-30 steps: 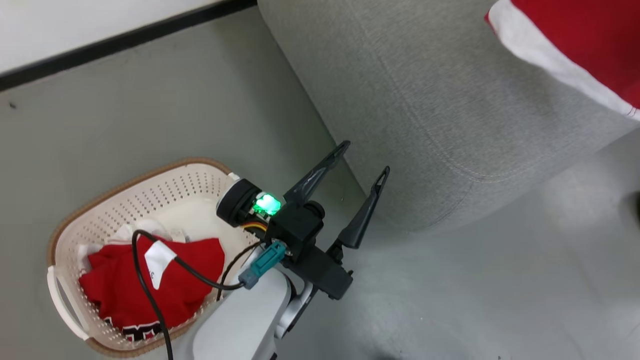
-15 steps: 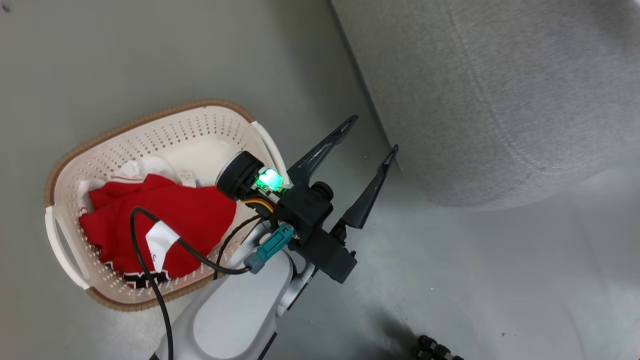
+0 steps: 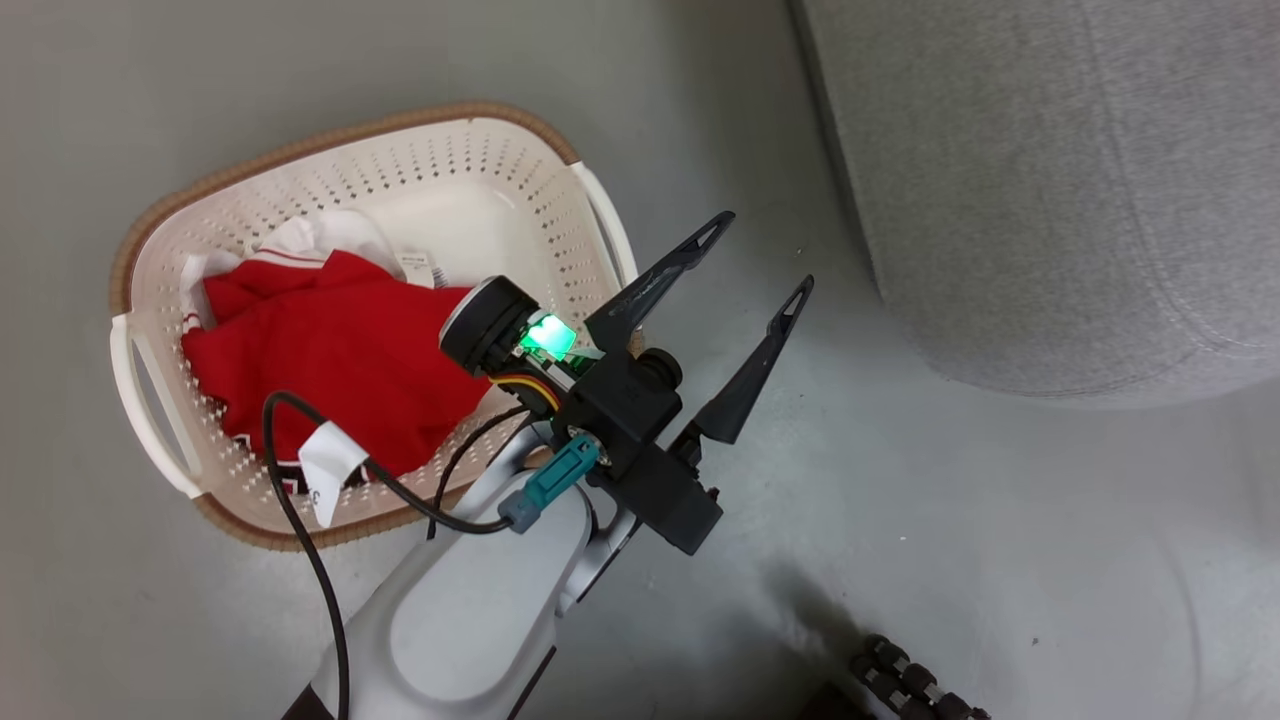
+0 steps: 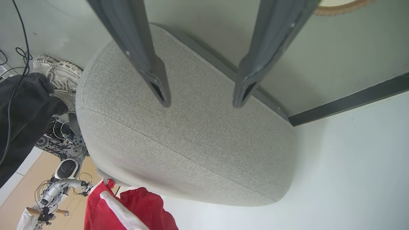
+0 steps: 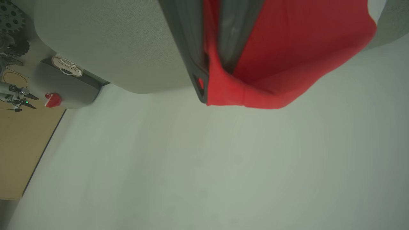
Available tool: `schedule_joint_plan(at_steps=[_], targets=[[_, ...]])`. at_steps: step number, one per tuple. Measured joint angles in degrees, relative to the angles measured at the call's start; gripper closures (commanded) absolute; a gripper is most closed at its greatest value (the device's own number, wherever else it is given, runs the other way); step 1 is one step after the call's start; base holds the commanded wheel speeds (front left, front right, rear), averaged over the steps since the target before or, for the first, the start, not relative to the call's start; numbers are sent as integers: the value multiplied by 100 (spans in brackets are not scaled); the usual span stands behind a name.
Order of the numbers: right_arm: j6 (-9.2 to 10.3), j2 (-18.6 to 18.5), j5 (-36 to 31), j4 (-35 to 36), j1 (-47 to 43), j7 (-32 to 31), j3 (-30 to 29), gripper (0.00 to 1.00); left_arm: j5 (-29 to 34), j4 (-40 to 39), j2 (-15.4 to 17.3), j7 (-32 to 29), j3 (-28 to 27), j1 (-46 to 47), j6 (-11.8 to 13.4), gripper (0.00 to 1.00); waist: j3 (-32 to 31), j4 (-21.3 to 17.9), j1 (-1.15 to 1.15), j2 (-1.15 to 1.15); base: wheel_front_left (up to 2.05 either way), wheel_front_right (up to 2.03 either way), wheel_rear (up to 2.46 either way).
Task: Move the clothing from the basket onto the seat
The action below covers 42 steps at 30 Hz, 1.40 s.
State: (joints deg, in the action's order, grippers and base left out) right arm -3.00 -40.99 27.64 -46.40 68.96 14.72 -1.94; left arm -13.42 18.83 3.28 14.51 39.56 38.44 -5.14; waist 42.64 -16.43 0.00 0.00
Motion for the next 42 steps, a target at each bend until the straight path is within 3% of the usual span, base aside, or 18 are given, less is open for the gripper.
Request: schedule_joint_plan(at_steps=[11,17,26,27,28,42], targets=[[-53,-167,0,-358,615,0,-123,100,34,69,0,0,37,42,-44,0,326,317,0,0,0,0,0],[-199,302,12,-916,626,0,55,100,34,110,-7,0,13,113,-47,0,414,427,0,0,0,0,0],[-363,1139,59,-1028,24,-1,301,100,30,209,-5,4,-79,117,-47,0,322,475,0,0,0,0,0],[-363,1165,64,-1063,-63,-1,298,69,27,210,-7,4,-83,117,-47,0,294,473,0,0,0,0,0],[-363,1161,65,-1087,-129,-1,293,0,14,213,-8,4,-91,117,-47,0,264,470,0,0,0,0,0],[-390,1223,-63,-493,-948,-1,297,0,-248,313,-18,4,-277,66,10,0,-392,456,1,0,0,0,0]])
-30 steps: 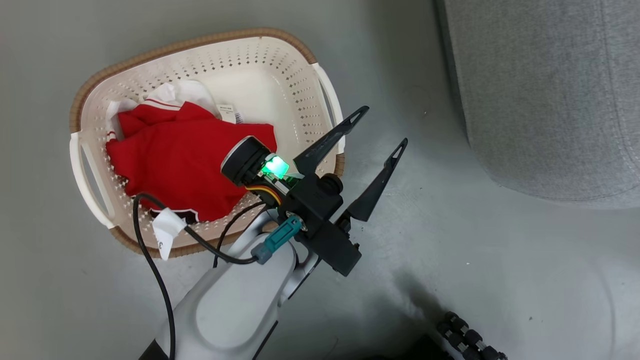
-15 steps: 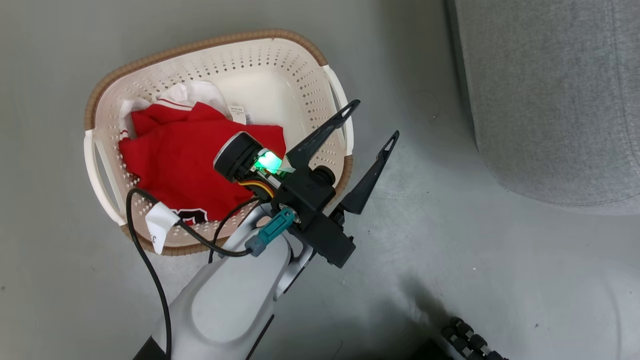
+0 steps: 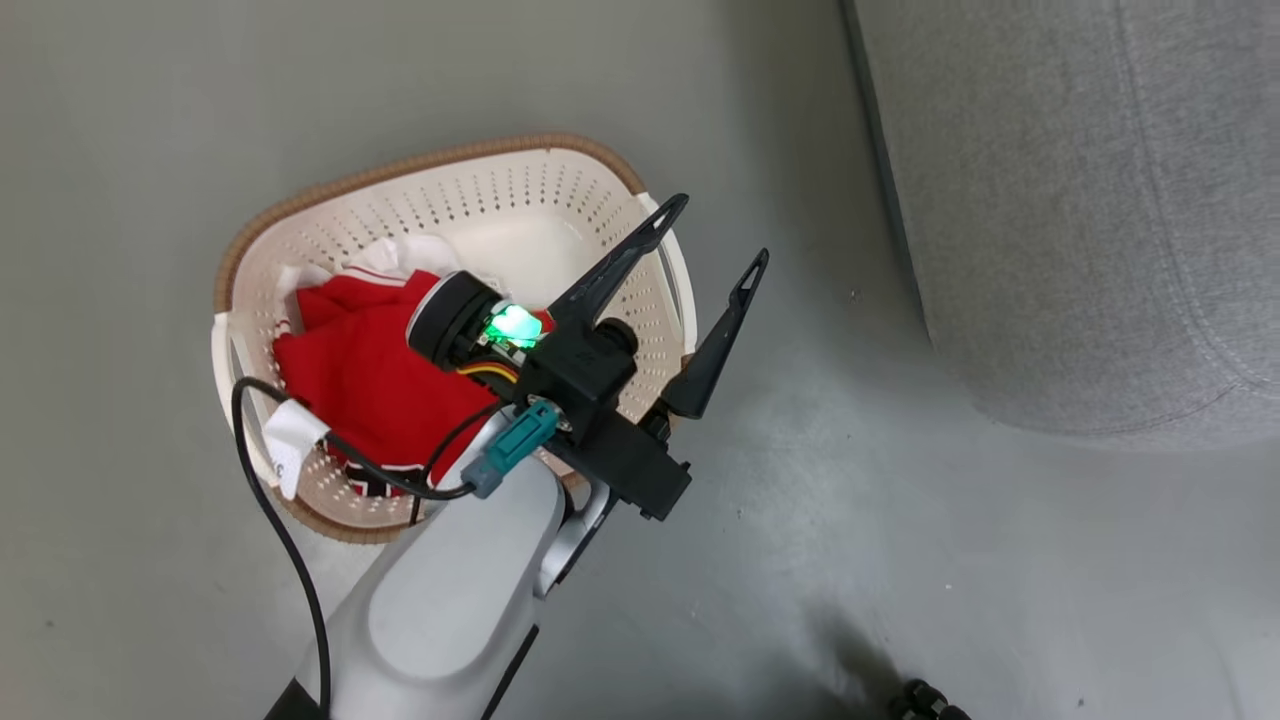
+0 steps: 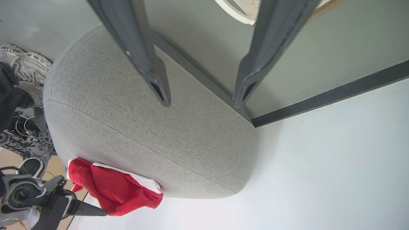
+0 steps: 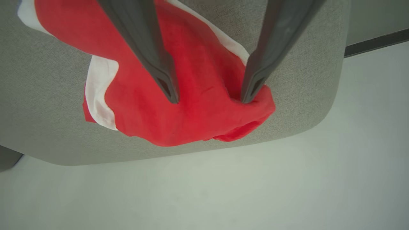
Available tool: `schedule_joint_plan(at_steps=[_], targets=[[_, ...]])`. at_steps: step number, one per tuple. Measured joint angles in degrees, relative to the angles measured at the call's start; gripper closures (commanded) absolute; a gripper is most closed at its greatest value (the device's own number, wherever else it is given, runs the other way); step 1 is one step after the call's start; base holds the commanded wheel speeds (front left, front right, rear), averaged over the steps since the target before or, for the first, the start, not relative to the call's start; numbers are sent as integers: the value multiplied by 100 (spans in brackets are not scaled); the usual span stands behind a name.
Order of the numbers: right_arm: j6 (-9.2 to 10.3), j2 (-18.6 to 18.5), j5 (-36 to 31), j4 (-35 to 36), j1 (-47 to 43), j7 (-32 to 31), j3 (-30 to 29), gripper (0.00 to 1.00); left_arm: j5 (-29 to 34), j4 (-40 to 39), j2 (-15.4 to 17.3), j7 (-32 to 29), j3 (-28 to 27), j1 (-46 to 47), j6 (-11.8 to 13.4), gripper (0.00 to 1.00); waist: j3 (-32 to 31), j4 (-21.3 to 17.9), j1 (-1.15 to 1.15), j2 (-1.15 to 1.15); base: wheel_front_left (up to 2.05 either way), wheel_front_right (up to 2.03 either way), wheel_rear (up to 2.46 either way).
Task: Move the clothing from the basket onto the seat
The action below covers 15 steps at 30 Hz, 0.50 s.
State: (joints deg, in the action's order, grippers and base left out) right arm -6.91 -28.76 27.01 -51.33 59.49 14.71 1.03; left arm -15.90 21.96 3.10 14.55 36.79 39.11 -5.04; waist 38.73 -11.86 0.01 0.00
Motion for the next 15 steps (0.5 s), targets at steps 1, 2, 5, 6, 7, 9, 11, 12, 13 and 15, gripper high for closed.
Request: schedule_joint_plan(at_steps=[1,2,5,6,7,9,11,12,13,15], targets=[[-2,35,-34,51,-84,0,4,0,-57,7,-1,0,-15,-25,0,0,-62,4,0,0,0,0,0],[-18,62,-49,94,-152,0,7,0,-90,13,-1,0,-29,-64,2,0,-123,9,0,0,0,0,0],[-18,104,-87,202,-261,0,19,0,-148,41,-2,0,-51,-140,53,0,-249,22,0,0,0,0,0],[-18,126,-94,261,-313,0,34,0,-177,47,-2,0,-69,-177,53,0,-313,31,0,0,0,0,0],[-19,154,-103,320,-369,1,38,0,-202,63,-2,0,-79,-208,55,0,-378,41,0,0,0,0,0],[-19,205,-142,437,-515,1,64,0,-244,93,-4,0,-98,-241,70,0,-513,66,0,0,0,0,0],[-20,255,-144,542,-677,0,118,0,-290,107,-4,0,-123,-298,110,0,-651,98,0,0,0,0,0],[-20,282,-145,622,-776,0,174,0,-328,122,-8,0,-127,-331,110,0,-720,116,0,0,0,0,0],[-21,328,-144,700,-878,0,222,0,-377,145,-11,0,-134,-358,110,0,-792,137,0,-1,0,0,0],[-23,434,-144,829,-1066,0,323,0,-441,181,-18,0,-175,-434,160,0,-932,184,1,0,0,0,0]])
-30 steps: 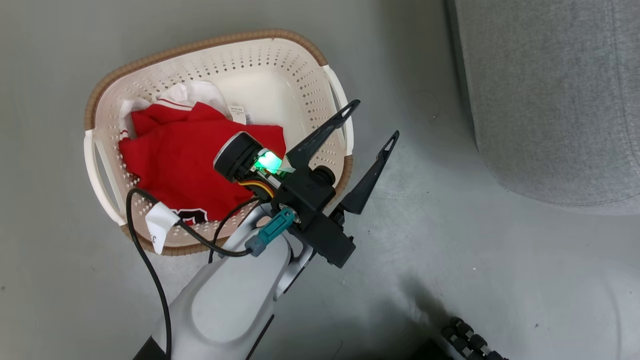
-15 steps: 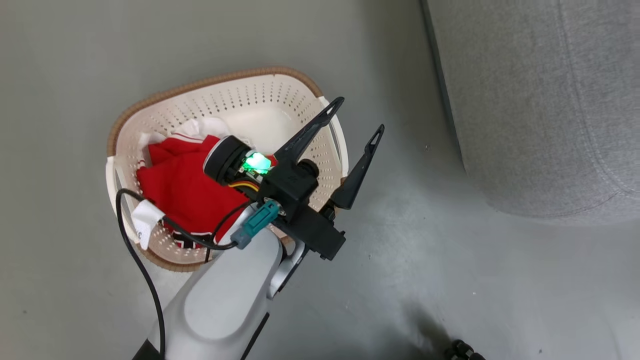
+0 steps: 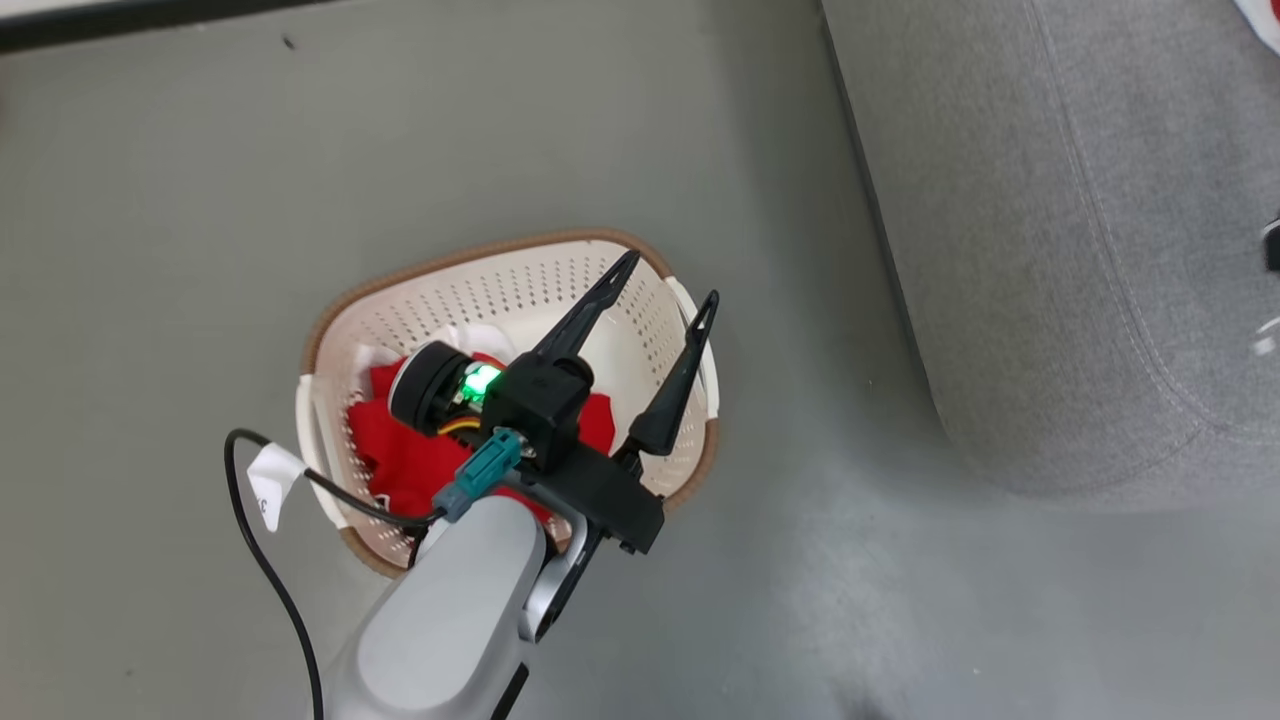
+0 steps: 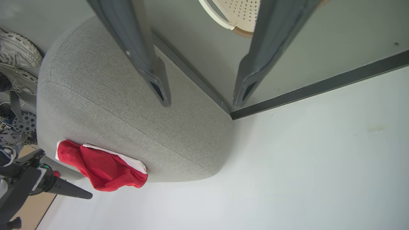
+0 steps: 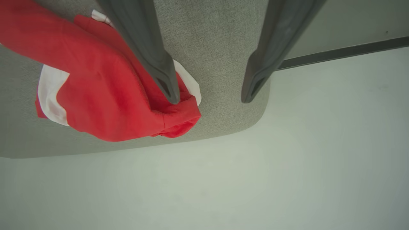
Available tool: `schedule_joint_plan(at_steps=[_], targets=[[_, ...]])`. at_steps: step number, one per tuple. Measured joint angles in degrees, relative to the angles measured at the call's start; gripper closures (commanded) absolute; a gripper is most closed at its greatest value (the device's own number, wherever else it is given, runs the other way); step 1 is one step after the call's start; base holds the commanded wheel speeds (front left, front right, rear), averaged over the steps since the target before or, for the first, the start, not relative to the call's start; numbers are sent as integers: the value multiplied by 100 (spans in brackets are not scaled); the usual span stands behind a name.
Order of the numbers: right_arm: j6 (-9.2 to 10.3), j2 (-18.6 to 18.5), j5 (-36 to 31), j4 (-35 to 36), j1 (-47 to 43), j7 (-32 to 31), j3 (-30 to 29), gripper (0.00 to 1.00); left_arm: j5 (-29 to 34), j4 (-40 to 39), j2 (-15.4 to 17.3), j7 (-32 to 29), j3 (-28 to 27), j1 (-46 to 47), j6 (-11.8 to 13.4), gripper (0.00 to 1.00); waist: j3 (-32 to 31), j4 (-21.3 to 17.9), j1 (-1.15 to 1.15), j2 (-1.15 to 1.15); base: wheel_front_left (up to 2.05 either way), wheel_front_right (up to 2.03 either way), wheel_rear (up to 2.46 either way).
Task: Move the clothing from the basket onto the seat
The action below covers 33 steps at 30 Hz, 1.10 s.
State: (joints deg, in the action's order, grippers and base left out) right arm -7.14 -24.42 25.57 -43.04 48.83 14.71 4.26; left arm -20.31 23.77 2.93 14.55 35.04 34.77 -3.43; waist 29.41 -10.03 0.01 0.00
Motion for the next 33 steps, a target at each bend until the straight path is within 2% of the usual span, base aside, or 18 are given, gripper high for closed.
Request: schedule_joint_plan(at_steps=[19,33], targets=[[0,419,325,803,-1621,0,705,0,-183,468,-23,0,-815,-1112,346,0,-1387,675,0,0,0,0,0],[0,888,364,1382,-2566,-1,1016,0,-183,405,246,0,-1756,-1904,759,0,-2230,1175,-1,-1,0,0,0]])
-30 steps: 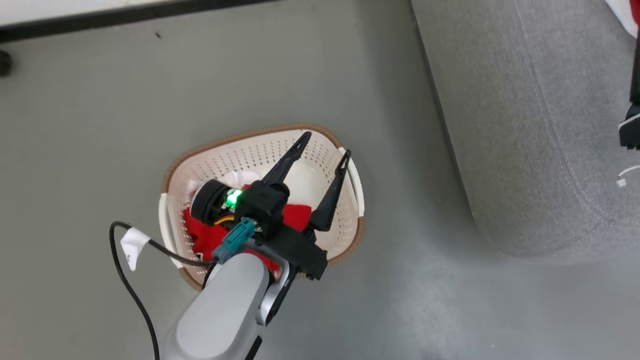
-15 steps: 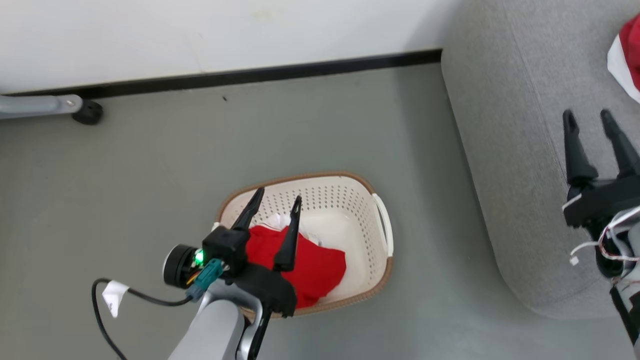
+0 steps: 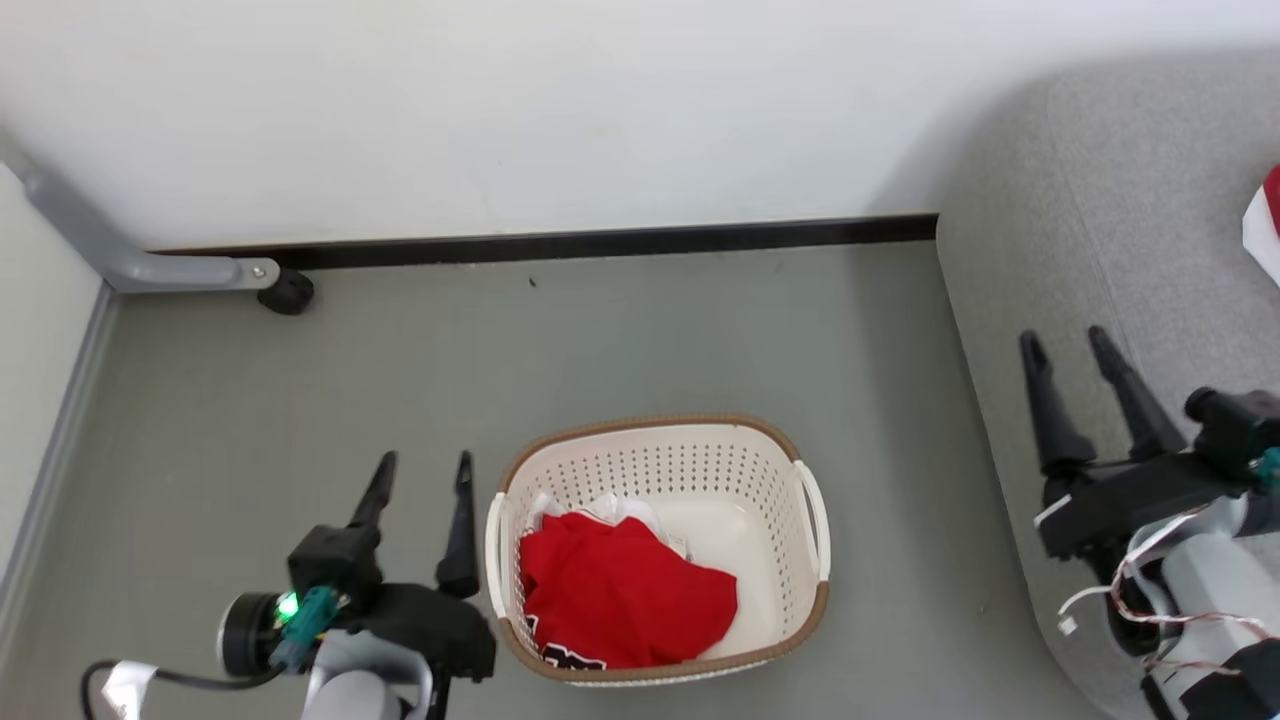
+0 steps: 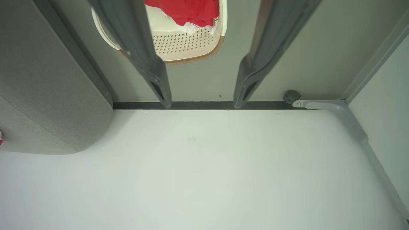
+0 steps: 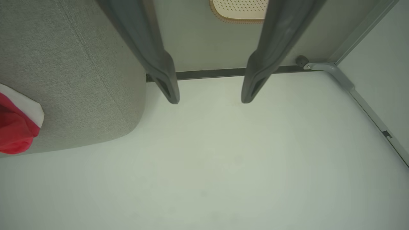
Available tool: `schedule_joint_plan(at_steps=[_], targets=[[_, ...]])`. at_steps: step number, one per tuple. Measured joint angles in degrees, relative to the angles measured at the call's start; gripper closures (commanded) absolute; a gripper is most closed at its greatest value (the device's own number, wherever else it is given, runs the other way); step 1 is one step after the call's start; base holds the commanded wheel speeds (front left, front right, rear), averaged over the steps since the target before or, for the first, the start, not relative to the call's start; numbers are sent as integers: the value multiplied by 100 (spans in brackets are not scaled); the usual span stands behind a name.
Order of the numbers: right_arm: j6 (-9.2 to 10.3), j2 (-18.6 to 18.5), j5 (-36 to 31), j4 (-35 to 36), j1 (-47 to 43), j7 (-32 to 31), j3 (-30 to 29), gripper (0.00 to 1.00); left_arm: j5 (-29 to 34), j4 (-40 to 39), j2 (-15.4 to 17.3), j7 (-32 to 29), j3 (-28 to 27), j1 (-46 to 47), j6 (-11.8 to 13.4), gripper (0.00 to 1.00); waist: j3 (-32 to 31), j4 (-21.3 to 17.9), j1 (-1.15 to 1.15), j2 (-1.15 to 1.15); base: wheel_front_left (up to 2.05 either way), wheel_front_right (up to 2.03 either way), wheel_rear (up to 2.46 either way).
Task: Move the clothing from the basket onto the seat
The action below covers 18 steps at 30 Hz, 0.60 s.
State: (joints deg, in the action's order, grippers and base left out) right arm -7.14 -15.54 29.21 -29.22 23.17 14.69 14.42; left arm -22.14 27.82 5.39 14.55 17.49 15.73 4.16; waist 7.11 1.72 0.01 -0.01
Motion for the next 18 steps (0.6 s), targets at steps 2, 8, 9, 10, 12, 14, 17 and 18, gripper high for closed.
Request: schedule_joint_plan(at_steps=[2,8,9,10,12,14,17,18], targets=[[0,86,-13,62,-78,0,41,0,0,-38,32,0,-141,-125,45,0,-85,21,0,0,0,0,0],[0,119,-119,260,-399,1,38,0,29,-186,36,0,-344,-414,97,0,-272,23,0,0,0,0,0],[0,126,-135,300,-460,0,38,0,45,-226,34,0,-387,-454,107,0,-289,18,0,0,0,0,0],[0,135,-146,328,-503,0,33,0,47,-260,26,0,-443,-481,137,0,-300,13,0,0,0,0,0],[0,153,-154,367,-545,0,11,0,59,-357,25,0,-546,-544,141,0,-317,3,0,0,0,0,0],[7,157,-245,400,-562,0,2,0,79,-402,27,0,-605,-590,145,0,-335,-3,-1,0,0,0,0],[9,187,-360,414,-620,0,11,0,146,-445,33,0,-682,-687,147,0,-390,-9,-1,0,0,0,0],[18,203,-377,422,-660,0,20,0,174,-456,35,0,-708,-738,149,0,-411,-12,0,0,0,0,0]])
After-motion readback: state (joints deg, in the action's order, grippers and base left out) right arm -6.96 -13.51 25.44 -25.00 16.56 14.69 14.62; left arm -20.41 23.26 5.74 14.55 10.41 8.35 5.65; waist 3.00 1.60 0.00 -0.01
